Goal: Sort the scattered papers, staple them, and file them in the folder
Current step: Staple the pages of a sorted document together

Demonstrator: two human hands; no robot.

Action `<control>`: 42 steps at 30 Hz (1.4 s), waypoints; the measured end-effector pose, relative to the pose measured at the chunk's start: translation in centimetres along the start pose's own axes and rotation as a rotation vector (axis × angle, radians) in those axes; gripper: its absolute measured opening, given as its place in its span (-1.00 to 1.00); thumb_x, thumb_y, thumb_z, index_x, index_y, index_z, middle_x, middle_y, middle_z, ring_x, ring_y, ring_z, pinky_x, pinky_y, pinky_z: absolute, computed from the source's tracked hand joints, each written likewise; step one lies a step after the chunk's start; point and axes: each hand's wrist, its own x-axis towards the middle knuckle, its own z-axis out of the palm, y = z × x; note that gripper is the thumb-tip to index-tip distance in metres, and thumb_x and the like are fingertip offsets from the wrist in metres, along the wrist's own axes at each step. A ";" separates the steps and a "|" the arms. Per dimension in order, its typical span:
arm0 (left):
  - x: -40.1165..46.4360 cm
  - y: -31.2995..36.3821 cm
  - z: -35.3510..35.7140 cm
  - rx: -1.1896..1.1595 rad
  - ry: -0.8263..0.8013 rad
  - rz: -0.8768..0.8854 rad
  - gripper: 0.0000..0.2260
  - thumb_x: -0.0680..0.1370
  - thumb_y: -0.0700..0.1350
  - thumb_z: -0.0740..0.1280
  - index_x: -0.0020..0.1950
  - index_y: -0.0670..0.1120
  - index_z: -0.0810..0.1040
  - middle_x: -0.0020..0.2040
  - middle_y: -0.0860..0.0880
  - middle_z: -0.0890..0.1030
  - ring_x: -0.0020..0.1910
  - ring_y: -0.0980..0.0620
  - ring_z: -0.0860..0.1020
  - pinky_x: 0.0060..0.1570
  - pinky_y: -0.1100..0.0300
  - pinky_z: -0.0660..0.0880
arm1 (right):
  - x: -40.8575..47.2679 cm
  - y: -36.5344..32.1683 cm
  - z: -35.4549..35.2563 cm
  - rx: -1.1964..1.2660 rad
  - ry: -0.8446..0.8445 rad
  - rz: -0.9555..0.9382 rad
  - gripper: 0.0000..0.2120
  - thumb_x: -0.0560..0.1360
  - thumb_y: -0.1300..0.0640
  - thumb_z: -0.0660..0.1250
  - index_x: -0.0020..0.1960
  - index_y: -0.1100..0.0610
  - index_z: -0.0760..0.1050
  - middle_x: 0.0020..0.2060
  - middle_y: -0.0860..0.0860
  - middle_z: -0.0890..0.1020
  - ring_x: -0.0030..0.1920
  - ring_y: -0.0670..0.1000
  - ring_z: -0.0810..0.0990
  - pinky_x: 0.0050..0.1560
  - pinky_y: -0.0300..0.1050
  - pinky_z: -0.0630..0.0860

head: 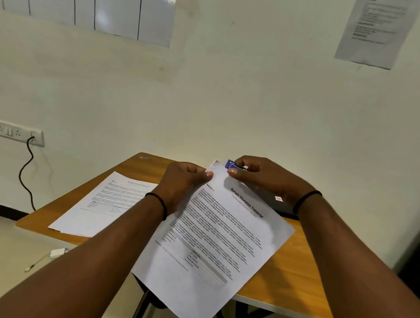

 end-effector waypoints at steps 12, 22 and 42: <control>-1.1 1.1 0.4 0.171 -0.014 0.107 -0.78 0.53 -0.15 0.44 -0.19 -0.31 0.64 -0.23 -0.20 0.69 -0.35 0.01 0.63 -0.30 0.23 0.57 | -0.1 -0.8 -0.4 -0.101 -0.109 -0.006 -0.72 0.49 -0.10 0.43 0.06 0.08 0.65 -0.26 -0.14 0.63 -0.26 -0.17 0.52 -0.25 -0.33 0.38; -1.4 1.4 0.9 0.177 0.000 0.149 -0.79 0.49 -0.19 0.49 -0.21 -0.35 0.65 -0.30 -0.24 0.65 -0.36 0.02 0.54 -0.31 0.19 0.46 | 0.1 -1.0 0.8 0.015 -0.058 -0.143 -0.79 0.48 -0.01 0.46 -0.29 0.05 0.63 -0.40 -0.09 0.56 -0.35 -0.13 0.46 -0.31 -0.33 0.37; -1.8 1.1 0.2 0.215 -0.036 0.060 -0.88 0.55 -0.20 0.41 -0.05 -0.25 0.68 -0.22 -0.10 0.71 -0.36 0.09 0.64 -0.35 0.32 0.54 | -0.1 2.8 2.0 0.080 0.232 0.029 -0.57 0.55 -0.13 0.34 -0.15 0.27 0.59 -0.39 -0.01 0.61 -0.38 -0.06 0.43 -0.23 -0.10 0.40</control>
